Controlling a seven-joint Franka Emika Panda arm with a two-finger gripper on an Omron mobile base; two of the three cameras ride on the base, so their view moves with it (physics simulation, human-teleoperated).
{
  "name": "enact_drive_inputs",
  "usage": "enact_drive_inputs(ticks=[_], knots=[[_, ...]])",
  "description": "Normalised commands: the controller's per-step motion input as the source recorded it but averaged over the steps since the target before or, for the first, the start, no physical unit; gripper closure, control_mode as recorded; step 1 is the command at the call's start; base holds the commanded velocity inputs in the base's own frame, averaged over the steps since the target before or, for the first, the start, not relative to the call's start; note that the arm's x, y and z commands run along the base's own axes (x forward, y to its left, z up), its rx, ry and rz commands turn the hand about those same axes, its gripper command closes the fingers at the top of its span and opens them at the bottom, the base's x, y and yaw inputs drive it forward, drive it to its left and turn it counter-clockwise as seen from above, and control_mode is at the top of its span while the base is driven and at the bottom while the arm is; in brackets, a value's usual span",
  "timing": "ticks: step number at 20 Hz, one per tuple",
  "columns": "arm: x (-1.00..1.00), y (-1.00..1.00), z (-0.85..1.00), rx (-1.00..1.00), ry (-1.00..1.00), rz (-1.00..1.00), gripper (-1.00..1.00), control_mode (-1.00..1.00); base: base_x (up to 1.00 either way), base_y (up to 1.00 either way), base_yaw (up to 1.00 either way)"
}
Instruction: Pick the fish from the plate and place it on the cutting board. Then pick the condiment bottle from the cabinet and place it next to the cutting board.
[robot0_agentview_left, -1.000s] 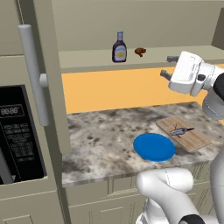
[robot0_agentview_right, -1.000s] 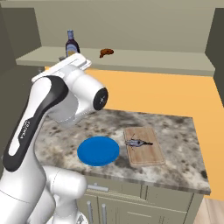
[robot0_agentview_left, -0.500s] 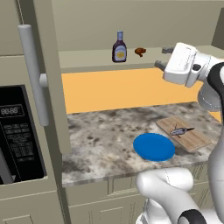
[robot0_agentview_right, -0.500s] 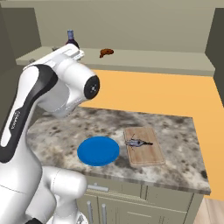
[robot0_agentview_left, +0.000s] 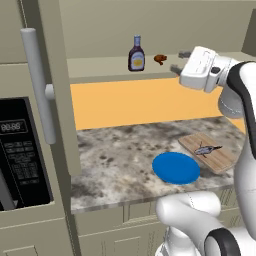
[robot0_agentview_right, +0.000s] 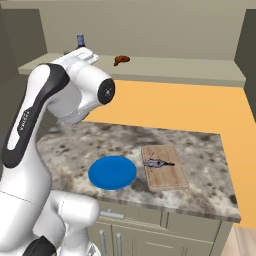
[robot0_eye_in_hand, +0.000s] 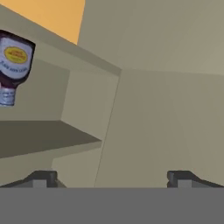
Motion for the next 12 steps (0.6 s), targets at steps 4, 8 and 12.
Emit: enact_drive_inputs(ticks=[4, 8, 12], knots=[[0.19, 0.12, 0.1, 0.02, 0.09, 0.0, -1.0, -1.0, 0.0, 0.0, 0.0], [0.11, 0.16, 0.15, 0.03, 0.08, 0.0, -1.0, -1.0, 0.0, 0.0, 0.0], [0.18, 0.07, 0.04, 0.02, 0.03, 0.0, -1.0, -1.0, 0.0, 0.0, 0.0]])
